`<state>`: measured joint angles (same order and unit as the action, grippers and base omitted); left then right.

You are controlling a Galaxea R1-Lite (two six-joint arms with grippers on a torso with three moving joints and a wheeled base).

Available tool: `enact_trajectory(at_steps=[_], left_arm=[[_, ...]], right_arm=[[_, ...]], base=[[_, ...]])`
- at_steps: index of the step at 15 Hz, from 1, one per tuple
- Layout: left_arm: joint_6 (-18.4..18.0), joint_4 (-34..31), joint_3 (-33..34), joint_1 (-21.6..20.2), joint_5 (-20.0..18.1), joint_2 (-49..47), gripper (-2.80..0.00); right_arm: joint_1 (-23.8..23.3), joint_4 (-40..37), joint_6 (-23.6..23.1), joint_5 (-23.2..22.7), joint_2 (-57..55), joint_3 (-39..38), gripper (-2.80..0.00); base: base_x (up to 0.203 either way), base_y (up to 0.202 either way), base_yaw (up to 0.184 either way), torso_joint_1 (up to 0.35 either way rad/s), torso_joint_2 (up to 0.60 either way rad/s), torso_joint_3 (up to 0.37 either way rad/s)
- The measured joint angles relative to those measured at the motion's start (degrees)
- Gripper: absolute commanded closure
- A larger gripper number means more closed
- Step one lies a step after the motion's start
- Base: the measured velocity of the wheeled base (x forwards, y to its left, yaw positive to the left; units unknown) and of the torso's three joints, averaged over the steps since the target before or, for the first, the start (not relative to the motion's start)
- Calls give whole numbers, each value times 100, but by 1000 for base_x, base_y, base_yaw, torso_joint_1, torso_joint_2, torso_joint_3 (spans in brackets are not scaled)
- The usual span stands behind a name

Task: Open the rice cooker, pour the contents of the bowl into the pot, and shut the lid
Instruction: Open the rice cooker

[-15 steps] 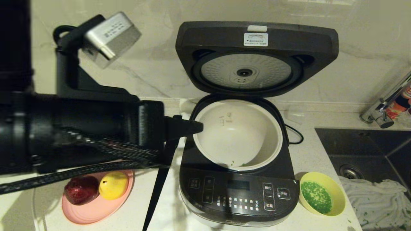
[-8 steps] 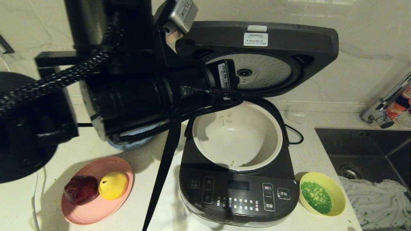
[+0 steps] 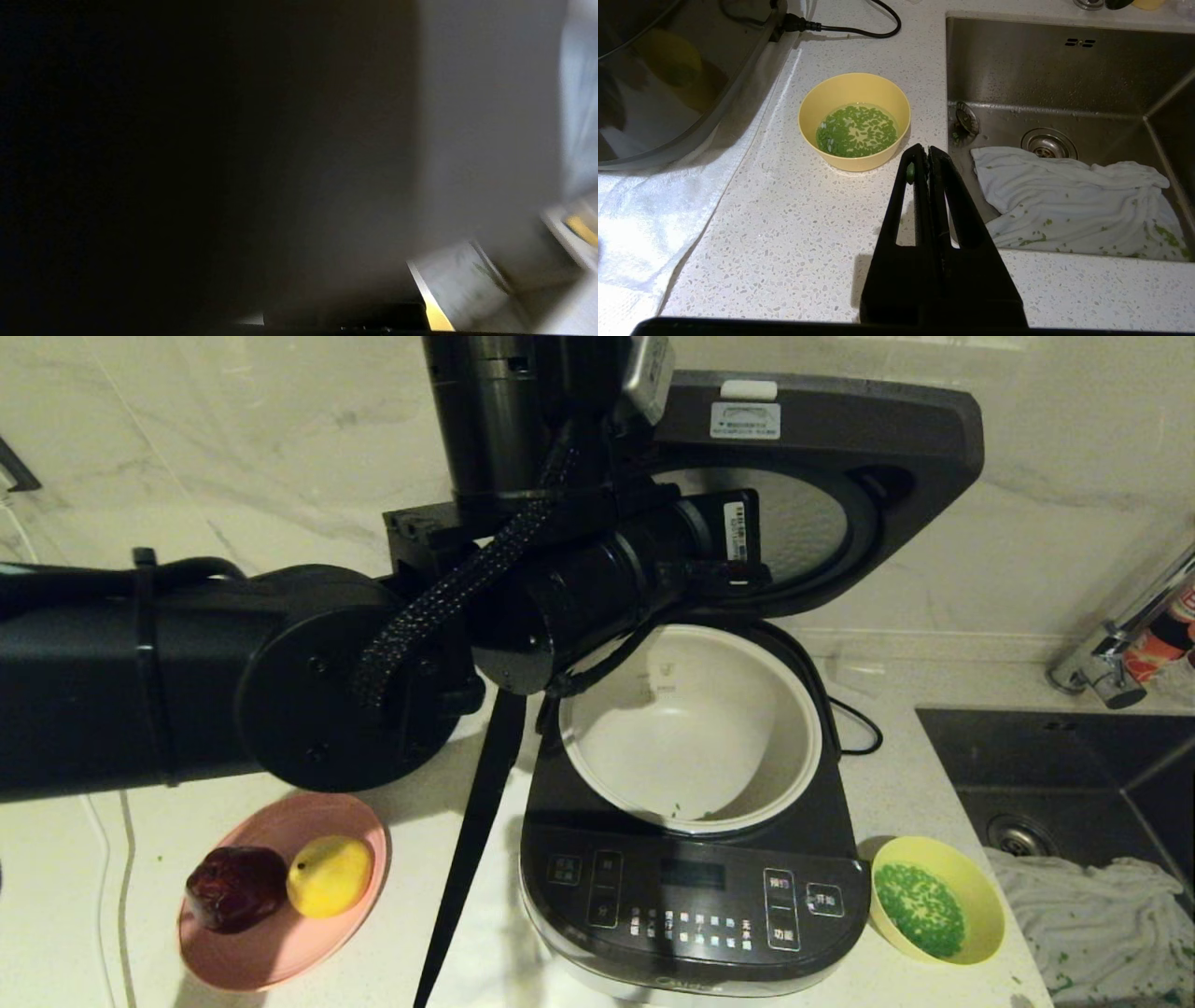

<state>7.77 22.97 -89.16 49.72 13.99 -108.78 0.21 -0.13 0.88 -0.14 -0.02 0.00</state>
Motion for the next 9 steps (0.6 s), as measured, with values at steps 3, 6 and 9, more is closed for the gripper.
enact_trajectory(at_steps=[3,6,9], left_arm=[[-294,40,-324,-67,17,-265,0],[-423,134,-690,-161,20,-442,0],[-508,163,-1072,-280,20,-656,0]], right_arm=[[-1,2,1,0,0,0,0],[-2,-1,0,1,0,0,0],[-2,2,0,3,0,0,0]], base=[[0,0,0,0,0,0],[0,0,0,0,0,0],[0,0,0,0,0,0]])
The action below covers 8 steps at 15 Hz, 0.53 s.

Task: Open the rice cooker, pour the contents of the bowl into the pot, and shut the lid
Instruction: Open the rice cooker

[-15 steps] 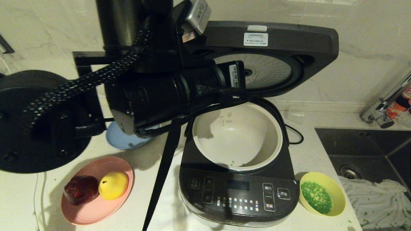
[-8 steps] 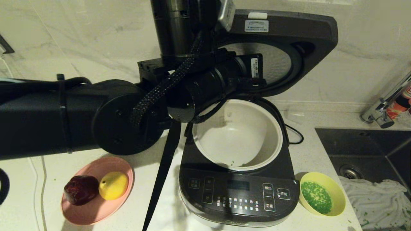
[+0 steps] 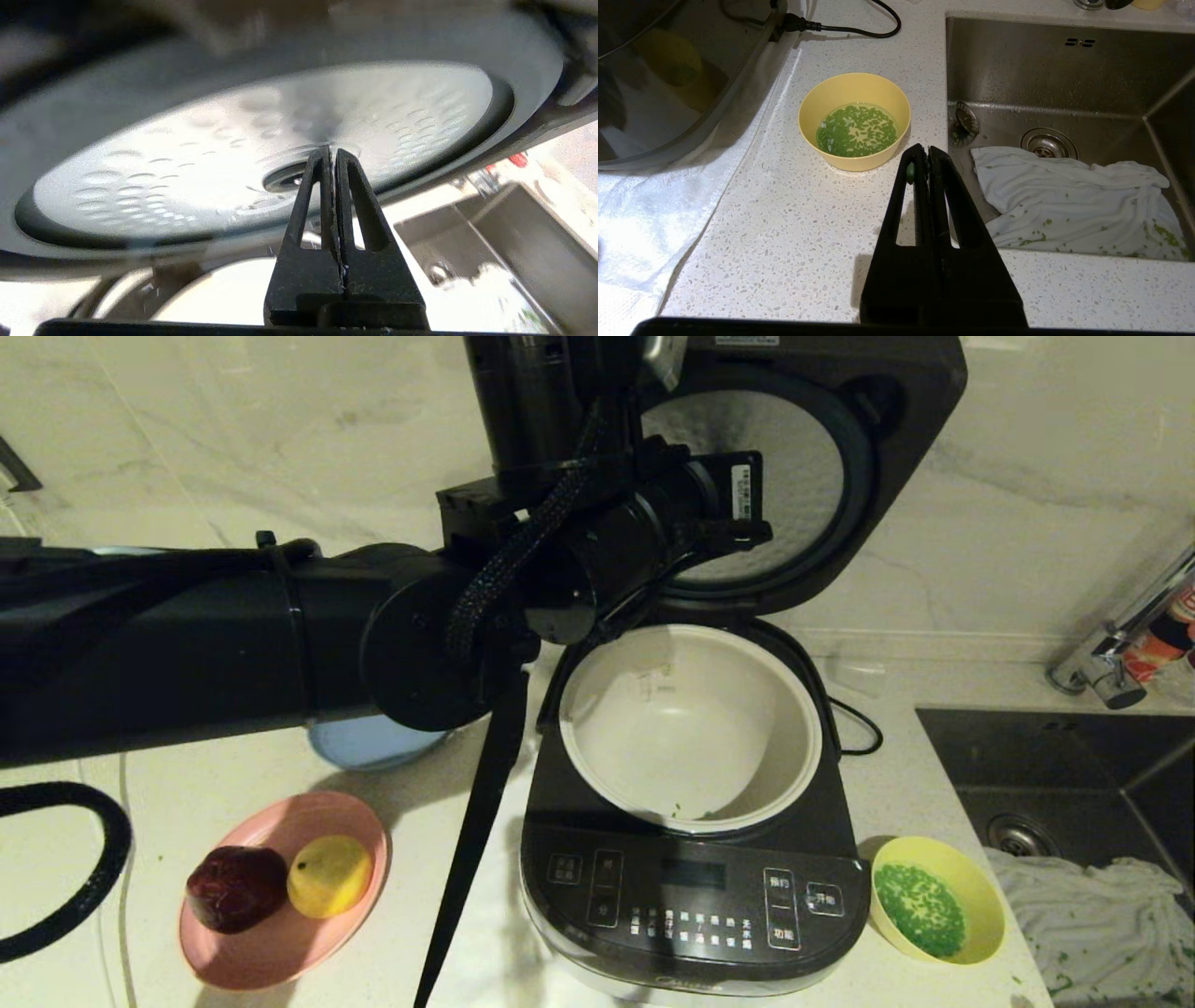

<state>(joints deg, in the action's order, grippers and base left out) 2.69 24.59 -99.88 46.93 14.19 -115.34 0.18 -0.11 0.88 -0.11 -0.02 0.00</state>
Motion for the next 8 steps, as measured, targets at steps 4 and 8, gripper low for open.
enact_trajectory(at_steps=[4,8], left_arm=[[-13,4,-211,-46,-5,-162,0],[-34,-50,-394,-65,5,-309,0]], right_arm=[[0,-1,0,-1,0,0,0],[0,-2,0,-2,0,0,0]], base=[[0,0,0,0,0,0],[0,0,0,0,0,0]])
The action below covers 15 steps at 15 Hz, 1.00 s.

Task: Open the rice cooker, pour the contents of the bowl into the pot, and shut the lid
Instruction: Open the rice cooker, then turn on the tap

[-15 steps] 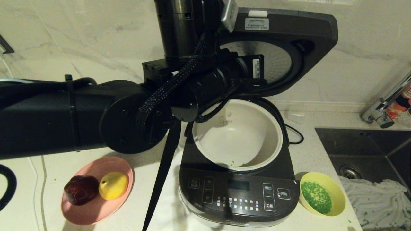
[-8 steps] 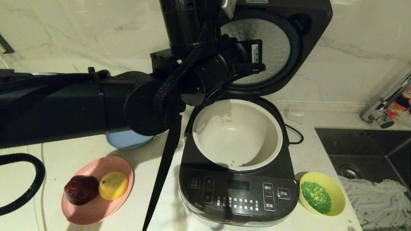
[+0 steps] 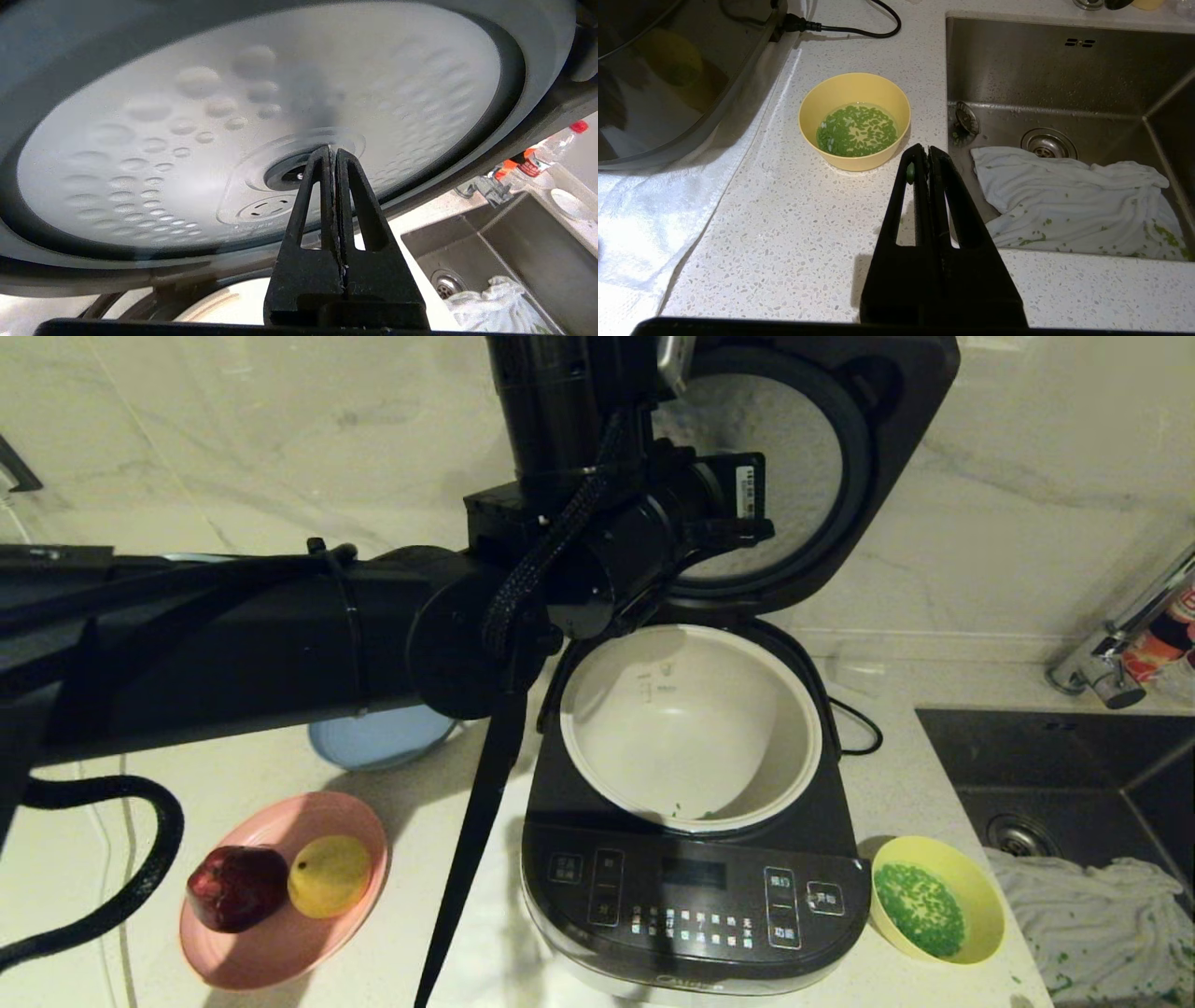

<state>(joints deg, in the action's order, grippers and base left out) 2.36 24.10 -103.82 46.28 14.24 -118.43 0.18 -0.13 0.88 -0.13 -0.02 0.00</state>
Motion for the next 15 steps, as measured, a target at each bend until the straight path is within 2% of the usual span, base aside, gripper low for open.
enact_trajectory(at_steps=[3,6,12,14,15], left_arm=[[40,-73,108,-2,-10,130,0],[89,-117,802,67,6,707,0],[70,-417,2982,195,130,2750,0],[29,-621,3800,15,362,3595,0],[-26,-748,4196,-204,452,4009,0]], right_arm=[[0,-2,0,0,0,0,0],[0,0,0,4,0,0,0],[0,2,-2,0,0,0,0],[0,2,0,0,0,0,0],[0,0,-2,0,0,0,0]], base=[[0,0,0,0,0,0],[0,0,0,0,0,0],[0,0,0,0,0,0],[0,0,0,0,0,0],[0,0,0,0,0,0]])
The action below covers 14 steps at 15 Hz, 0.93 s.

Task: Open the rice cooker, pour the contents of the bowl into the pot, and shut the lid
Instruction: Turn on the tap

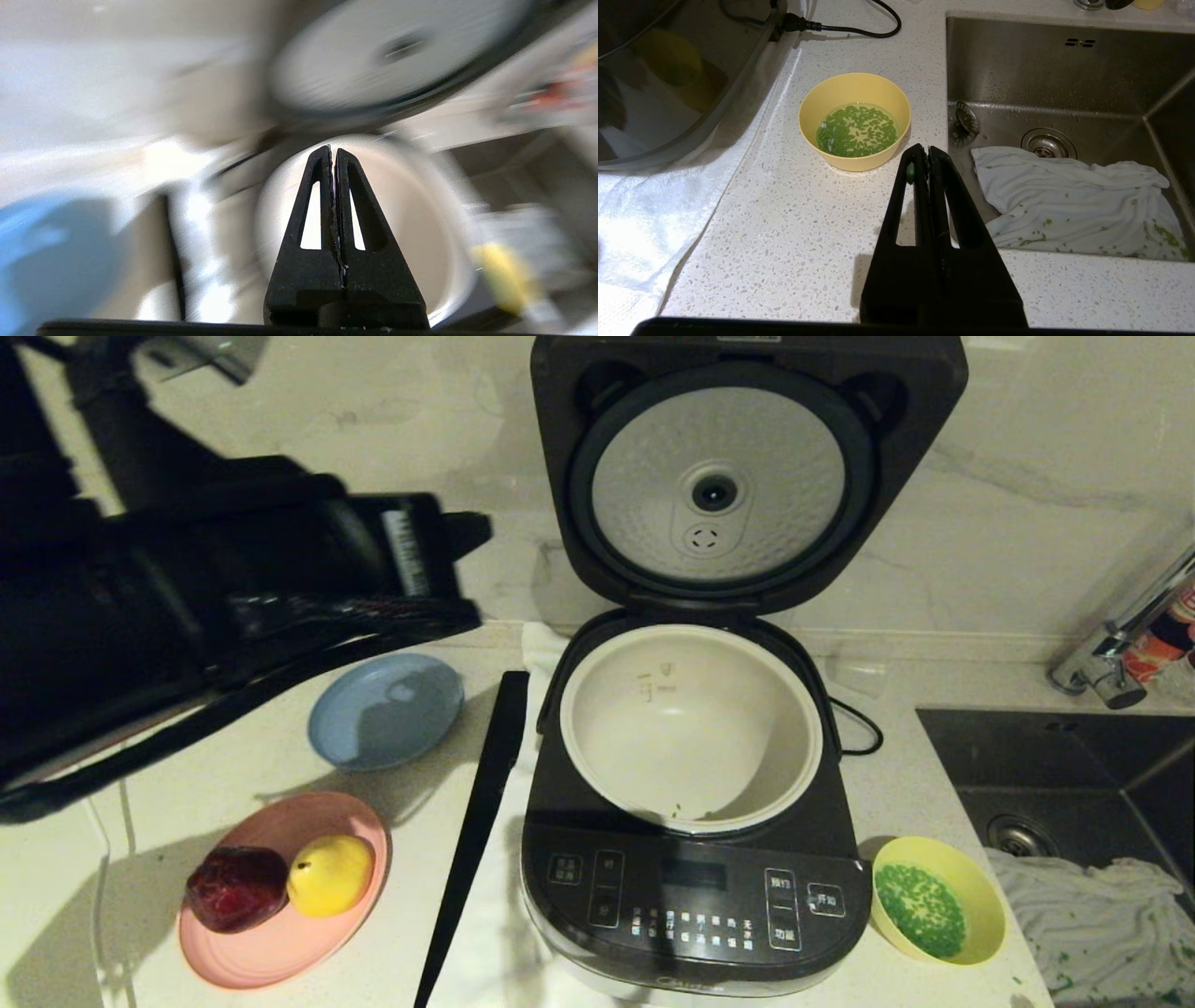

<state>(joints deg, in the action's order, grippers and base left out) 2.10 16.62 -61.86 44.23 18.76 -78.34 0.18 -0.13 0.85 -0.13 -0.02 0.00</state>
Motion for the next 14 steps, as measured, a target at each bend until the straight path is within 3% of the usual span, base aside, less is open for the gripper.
enact_trajectory(at_steps=[4,9,14], left_arm=[[-473,-473,1406,-1576,541,1635,0],[-636,-623,3038,-2855,1672,3397,0],[-700,-712,4122,-4149,1712,5262,0]], right_arm=[[0,0,2,-2,0,0,0],[0,1,2,0,0,0,0],[4,3,2,2,0,0,0]], base=[[0,0,0,0,0,0],[0,0,0,0,0,0],[0,0,0,0,0,0]])
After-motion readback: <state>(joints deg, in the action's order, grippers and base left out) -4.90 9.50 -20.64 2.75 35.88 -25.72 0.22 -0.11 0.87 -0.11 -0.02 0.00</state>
